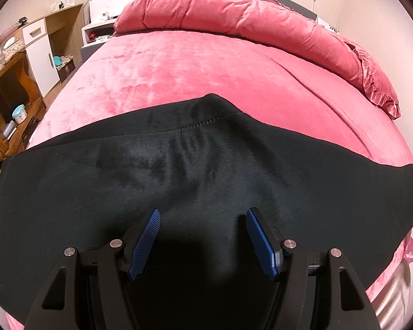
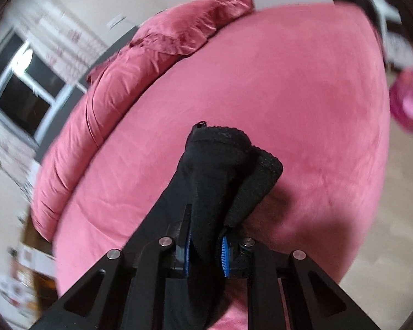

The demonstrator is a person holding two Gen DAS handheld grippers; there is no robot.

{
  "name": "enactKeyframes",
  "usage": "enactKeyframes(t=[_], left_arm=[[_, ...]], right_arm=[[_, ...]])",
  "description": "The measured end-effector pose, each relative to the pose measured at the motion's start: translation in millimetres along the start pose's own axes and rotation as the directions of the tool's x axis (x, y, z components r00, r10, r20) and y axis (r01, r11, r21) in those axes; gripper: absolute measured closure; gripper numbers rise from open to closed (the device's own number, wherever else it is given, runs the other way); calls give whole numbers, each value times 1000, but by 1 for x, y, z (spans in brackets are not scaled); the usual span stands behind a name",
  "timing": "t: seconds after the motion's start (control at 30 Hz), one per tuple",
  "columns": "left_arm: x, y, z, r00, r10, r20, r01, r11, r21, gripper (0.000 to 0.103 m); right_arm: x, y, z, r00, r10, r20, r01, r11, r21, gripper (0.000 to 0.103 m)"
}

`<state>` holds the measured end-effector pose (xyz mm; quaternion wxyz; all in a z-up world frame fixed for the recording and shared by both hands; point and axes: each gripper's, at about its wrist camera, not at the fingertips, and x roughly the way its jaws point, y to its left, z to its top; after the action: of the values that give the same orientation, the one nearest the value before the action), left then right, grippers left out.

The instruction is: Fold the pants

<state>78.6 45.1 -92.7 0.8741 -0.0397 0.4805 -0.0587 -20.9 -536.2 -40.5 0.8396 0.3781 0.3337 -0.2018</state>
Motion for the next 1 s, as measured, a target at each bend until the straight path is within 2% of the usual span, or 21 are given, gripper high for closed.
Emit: enactKeyframes(t=[0.13,0.27,0.53,0.67,0.8,1.0], left_arm=[[-2,4,-2,1000,2,9,-2,1000,0,37],[-4,9,-4,1000,-4,11,4,1000,-9,37],[-7,20,-7,1000,-21,17,22,998,-54,37],[-10,24,-9,998,-56,13,57,994,-88,37],[-14,26,-11,997,-79,13,80,990,-112,37],[-18,30,-16,995,-96,8,96,987,-132,37]], right_arm=[[-10,30,-5,998,-47,30,51,991,-124,87],[-20,58,-13,997,-59,53,70,971,-229,87],[-44,112,-31,996,-21,91,54,922,-383,87],[-55,134,-40,996,35,82,3,907,-421,87],[-65,157,-55,990,130,57,-89,882,-463,87],[-71,199,-87,973,229,-11,-196,807,-558,87]])
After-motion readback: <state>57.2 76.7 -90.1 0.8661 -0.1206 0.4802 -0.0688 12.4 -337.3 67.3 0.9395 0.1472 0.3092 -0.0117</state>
